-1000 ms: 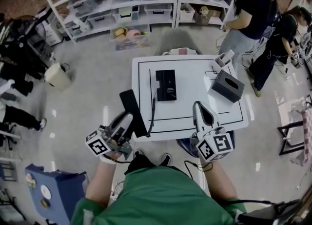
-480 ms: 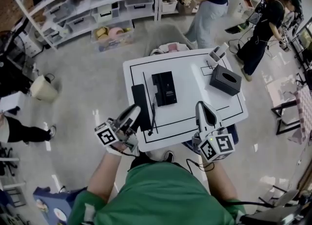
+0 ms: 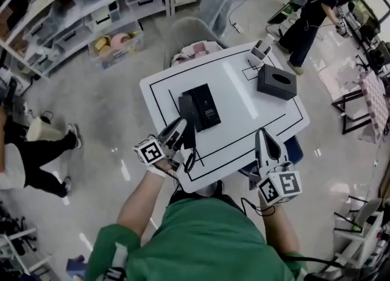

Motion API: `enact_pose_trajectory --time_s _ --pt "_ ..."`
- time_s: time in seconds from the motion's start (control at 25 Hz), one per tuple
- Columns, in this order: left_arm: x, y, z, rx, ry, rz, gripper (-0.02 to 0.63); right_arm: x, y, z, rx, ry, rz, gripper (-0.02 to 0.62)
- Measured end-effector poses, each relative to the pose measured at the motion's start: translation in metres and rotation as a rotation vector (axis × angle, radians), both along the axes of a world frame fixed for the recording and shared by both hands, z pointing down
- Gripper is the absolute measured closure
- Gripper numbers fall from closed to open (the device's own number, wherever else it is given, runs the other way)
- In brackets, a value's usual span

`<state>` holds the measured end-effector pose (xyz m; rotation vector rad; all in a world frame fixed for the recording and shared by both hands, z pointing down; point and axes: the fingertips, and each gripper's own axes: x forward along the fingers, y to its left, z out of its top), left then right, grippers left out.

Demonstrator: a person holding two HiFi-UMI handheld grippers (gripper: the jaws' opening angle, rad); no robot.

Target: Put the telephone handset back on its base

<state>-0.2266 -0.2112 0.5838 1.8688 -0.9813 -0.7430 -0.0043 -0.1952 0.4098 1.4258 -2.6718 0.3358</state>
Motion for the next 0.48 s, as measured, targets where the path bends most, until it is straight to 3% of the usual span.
enact_pose_trajectory --time_s 0.48 --pt "-0.007 -0.057 0.083 -0.163 0.024 -0.024 0.522 0.021 0.008 0.016 -0.052 0.072 0.134 0.573"
